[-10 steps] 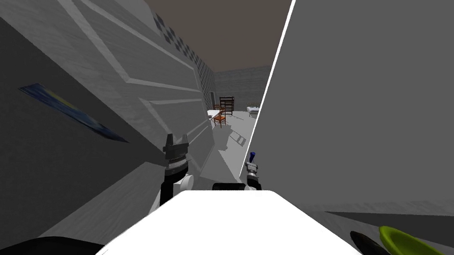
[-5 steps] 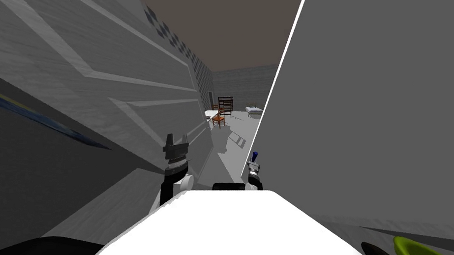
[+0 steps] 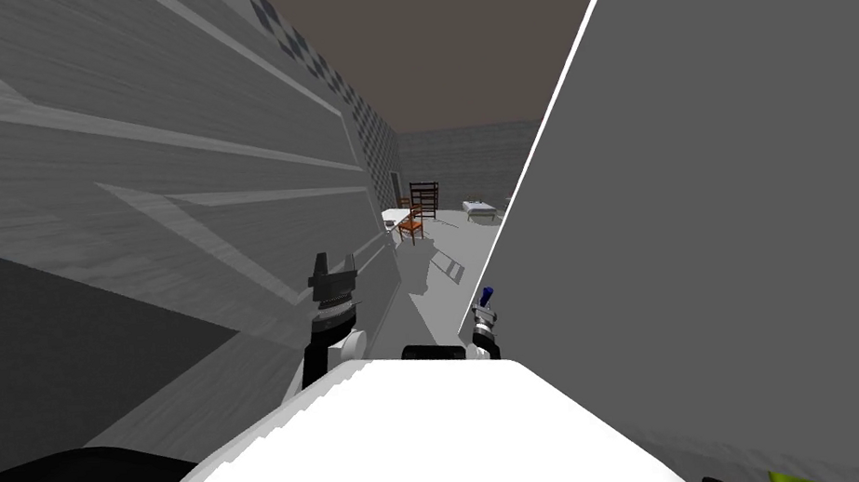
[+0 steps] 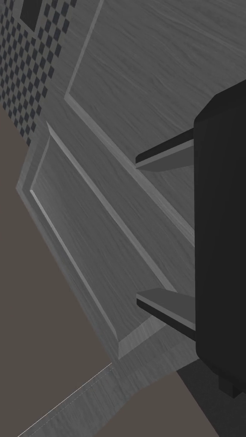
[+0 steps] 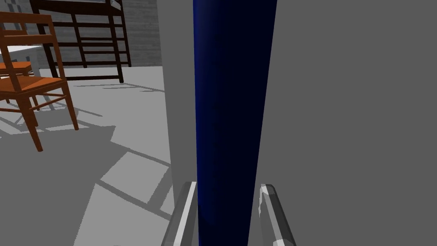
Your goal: Push the door open
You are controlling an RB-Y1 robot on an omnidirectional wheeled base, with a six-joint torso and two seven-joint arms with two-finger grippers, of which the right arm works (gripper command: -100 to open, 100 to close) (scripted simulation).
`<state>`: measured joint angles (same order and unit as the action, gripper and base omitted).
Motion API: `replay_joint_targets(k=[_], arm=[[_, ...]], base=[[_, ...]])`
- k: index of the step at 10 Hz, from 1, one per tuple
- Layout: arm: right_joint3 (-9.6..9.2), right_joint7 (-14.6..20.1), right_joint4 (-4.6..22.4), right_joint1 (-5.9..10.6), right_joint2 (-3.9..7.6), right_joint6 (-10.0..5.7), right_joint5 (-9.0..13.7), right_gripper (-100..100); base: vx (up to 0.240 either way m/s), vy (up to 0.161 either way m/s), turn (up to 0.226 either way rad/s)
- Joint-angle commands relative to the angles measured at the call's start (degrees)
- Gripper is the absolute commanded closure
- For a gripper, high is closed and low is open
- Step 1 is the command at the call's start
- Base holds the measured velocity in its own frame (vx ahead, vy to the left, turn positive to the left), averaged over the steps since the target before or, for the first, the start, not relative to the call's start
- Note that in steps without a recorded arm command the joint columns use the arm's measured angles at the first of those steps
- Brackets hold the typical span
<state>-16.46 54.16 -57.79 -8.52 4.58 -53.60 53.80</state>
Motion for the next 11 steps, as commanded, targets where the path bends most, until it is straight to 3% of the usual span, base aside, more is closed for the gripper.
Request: replay_joint_targets(k=[1, 9, 10, 11], arm=[[0.95, 0.54, 1.26, 0.42, 0.47, -1.62, 0.09, 100], [5.1, -0.41, 2.02, 0.96, -0.7, -2.39, 2.23, 100], [4.65, -0.29, 1.97, 0.55, -0.77, -2.1, 2.1, 100], [5.6, -0.5, 1.93, 0.6, -0.4, -2.47, 2.72, 100]], base=[[0.118, 0.0, -0.024], [0.174, 0.017, -0.055], [0.085, -0.007, -0.02], [0.138, -0.031, -0.04]])
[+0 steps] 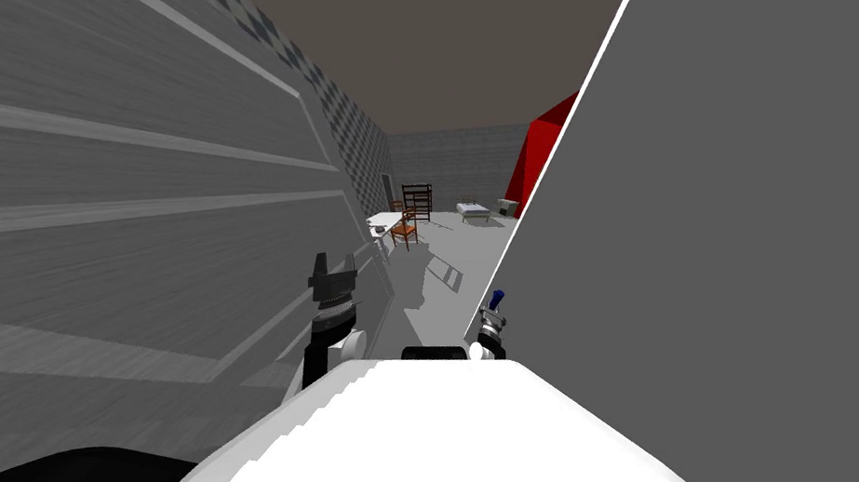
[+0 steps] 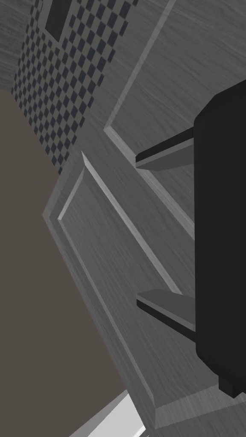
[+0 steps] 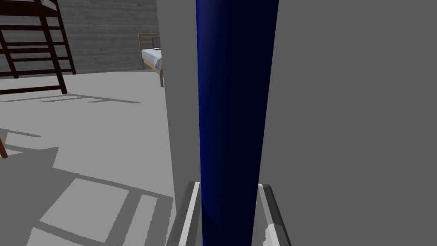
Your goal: Push the door open
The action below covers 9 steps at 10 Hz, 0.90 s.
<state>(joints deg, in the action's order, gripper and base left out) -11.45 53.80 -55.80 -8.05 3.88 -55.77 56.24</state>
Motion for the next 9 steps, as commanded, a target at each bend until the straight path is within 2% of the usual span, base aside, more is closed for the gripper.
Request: replay_joint_targets(k=[1, 5, 9], arm=[[1.05, -0.26, -0.04, 0.15, 0.44, -0.45, 0.63, 100], [3.41, -0.86, 0.12, 0.23, 0.74, -1.24, 2.32, 100], [5.72, -1.44, 0.28, 0.3, 0.49, -2.0, 3.97, 100]], base=[[0.2, -0.023, -0.048], [0.205, -0.03, -0.056], [0.192, -0.039, -0.055]])
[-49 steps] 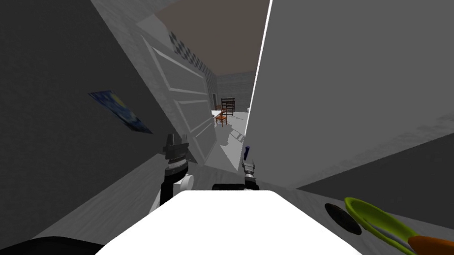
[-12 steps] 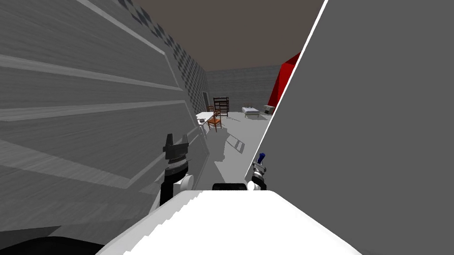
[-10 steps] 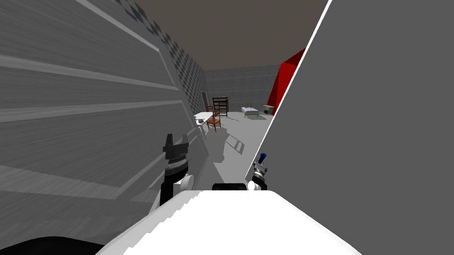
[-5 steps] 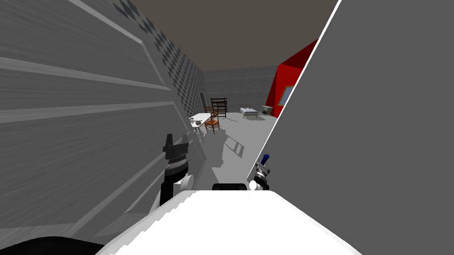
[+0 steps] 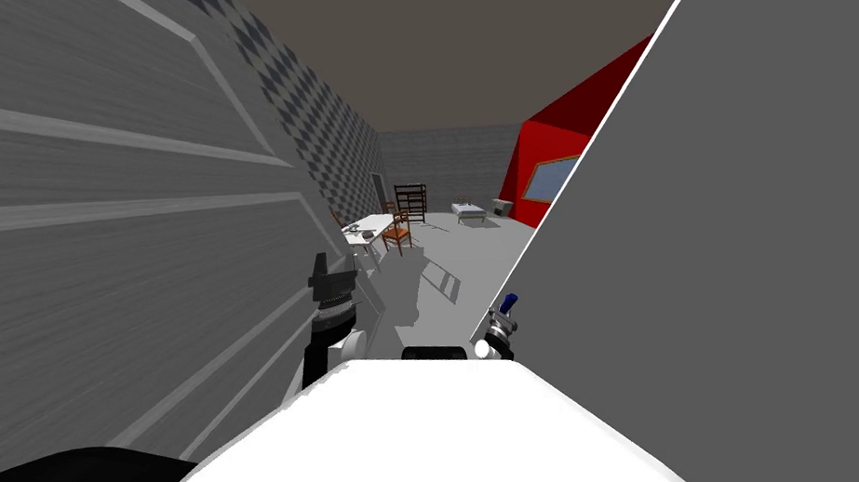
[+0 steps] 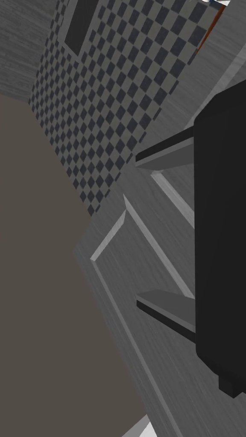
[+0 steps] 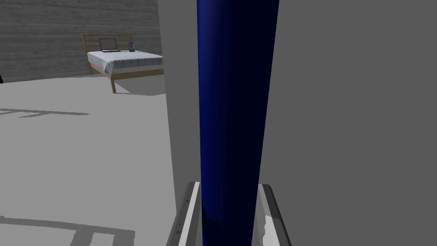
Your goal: Push the door open
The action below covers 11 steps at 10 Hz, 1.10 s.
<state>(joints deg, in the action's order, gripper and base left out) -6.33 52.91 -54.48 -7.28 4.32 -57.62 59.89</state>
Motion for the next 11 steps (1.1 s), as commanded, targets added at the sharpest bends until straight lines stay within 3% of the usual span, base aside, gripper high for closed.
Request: replay_joint_targets(k=[1, 2, 11], arm=[[0.97, -0.65, -1.02, -0.46, -0.06, -0.28, 0.58, 100], [0.53, -0.11, -0.05, -0.12, -0.11, -0.2, 0.35, 100], [6.23, -1.84, -0.23, -0.46, 1.05, -2.37, 5.64, 100]], base=[[0.189, -0.034, -0.036], [0.085, -0.012, -0.022], [0.205, -0.067, -0.057]])
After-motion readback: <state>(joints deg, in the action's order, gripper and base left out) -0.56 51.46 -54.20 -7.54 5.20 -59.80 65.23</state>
